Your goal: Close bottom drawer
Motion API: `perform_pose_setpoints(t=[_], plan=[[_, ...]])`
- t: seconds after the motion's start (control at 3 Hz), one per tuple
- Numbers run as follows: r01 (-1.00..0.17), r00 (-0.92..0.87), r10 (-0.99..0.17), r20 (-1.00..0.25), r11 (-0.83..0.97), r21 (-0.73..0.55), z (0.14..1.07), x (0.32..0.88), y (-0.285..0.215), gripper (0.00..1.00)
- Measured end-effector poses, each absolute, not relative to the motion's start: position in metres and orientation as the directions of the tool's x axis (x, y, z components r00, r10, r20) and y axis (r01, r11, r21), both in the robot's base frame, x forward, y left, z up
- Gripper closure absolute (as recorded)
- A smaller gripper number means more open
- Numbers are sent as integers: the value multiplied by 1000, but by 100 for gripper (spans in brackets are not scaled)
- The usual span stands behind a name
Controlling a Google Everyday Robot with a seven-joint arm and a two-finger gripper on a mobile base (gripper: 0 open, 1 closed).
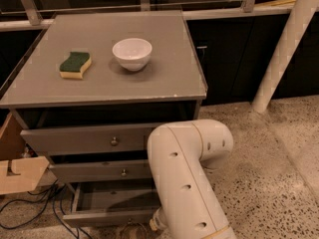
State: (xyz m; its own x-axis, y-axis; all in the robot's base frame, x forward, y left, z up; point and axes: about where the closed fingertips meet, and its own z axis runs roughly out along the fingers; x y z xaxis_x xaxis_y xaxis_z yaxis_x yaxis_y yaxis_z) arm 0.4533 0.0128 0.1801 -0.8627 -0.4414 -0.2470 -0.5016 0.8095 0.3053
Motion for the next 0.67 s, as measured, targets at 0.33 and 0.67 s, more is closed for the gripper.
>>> perform_pose_setpoints(t=[0.33, 0.67], plan=[[-565, -814, -467, -345, 774, 285, 191, 483, 25, 100], [-598, -785, -484, -385, 756, 268, 195, 494, 34, 100]])
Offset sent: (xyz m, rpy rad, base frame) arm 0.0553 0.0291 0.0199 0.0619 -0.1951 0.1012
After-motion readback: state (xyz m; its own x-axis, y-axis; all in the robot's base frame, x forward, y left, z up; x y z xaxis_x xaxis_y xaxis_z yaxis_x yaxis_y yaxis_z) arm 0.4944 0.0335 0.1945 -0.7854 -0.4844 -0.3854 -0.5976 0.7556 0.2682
